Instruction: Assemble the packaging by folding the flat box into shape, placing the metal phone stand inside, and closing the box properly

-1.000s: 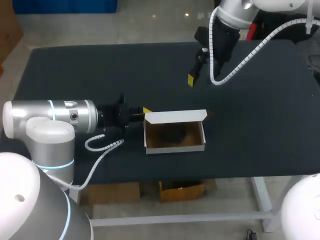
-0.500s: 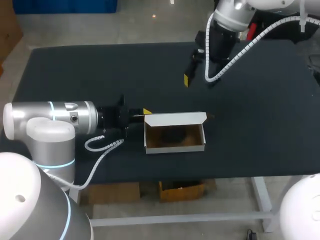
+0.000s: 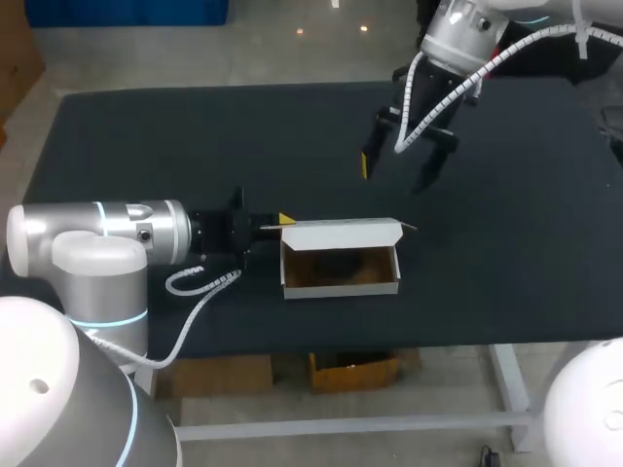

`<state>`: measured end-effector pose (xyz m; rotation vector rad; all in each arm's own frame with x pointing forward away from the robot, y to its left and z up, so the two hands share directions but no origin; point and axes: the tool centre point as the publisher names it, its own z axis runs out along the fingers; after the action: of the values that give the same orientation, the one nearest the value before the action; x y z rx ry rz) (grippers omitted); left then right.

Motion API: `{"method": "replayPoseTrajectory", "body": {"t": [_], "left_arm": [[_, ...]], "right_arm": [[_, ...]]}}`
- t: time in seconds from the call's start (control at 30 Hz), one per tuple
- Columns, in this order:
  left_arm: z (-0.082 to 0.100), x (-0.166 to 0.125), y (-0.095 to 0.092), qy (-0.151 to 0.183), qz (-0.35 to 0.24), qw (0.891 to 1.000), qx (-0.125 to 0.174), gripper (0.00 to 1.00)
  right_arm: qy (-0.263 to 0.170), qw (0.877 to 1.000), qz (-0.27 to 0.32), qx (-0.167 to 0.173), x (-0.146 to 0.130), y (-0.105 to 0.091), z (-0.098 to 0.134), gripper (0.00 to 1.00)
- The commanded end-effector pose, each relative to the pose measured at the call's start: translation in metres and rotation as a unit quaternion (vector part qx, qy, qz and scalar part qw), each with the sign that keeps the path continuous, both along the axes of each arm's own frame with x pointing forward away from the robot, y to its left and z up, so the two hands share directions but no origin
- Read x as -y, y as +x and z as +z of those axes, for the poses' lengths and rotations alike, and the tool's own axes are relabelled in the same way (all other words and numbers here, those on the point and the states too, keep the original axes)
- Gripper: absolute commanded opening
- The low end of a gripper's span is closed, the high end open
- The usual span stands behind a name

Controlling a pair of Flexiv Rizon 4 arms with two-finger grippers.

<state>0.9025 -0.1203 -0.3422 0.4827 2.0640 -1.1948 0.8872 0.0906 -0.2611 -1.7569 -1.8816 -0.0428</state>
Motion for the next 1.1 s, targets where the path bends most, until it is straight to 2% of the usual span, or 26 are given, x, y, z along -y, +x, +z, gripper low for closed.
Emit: {"method": "replayPoseTrajectory", "body": {"t": [0.03,0.1,0.17,0.23,0.3,0.47,0.57,0.7,0.83,0.97,1.07,1.1], "left_arm": [[-0.004,0.001,0.000,-0.002,0.001,1.000,0.003,0.00],[-0.004,0.001,0.000,-0.002,0.002,1.000,0.003,0.00],[-0.004,0.001,0.000,-0.003,0.002,1.000,0.004,0.00],[-0.004,0.000,0.000,-0.004,0.003,1.000,0.006,0.00],[-0.004,0.000,-0.001,-0.006,0.003,1.000,0.007,0.00],[-0.005,-0.002,-0.002,-0.003,0.006,1.000,0.017,0.00],[-0.006,-0.002,-0.004,-0.003,0.007,1.000,0.021,0.00],[-0.006,-0.003,-0.004,-0.003,0.008,1.000,0.022,0.05],[-0.006,-0.004,-0.005,-0.004,0.009,1.000,0.024,0.19],[-0.006,-0.004,-0.007,-0.005,0.008,1.000,0.027,0.39],[-0.004,-0.007,-0.009,-0.010,0.012,1.000,0.027,0.49],[-0.003,-0.008,-0.010,-0.012,0.014,0.999,0.028,0.57]], "right_arm": [[0.002,1.000,-0.001,0.003,0.000,-0.007,-0.003,0.93],[0.002,1.000,-0.001,0.002,0.000,-0.010,-0.006,0.88],[0.004,1.000,-0.003,-0.005,0.000,-0.014,-0.012,0.72],[0.008,1.000,-0.006,-0.014,0.001,-0.017,-0.018,0.66],[0.007,1.000,-0.007,-0.021,0.002,-0.020,-0.023,0.54],[0.009,0.999,-0.009,-0.035,0.001,-0.029,-0.034,0.56],[0.008,0.999,-0.010,-0.041,0.002,-0.034,-0.039,0.54],[0.007,0.999,-0.012,-0.046,0.004,-0.038,-0.043,0.50],[0.006,0.999,-0.013,-0.048,0.004,-0.041,-0.045,0.49],[0.006,0.999,-0.016,-0.048,0.005,-0.041,-0.045,0.48],[0.006,0.999,-0.016,-0.048,0.004,-0.042,-0.047,0.47],[0.005,0.999,-0.016,-0.049,0.004,-0.042,-0.047,0.47]]}}
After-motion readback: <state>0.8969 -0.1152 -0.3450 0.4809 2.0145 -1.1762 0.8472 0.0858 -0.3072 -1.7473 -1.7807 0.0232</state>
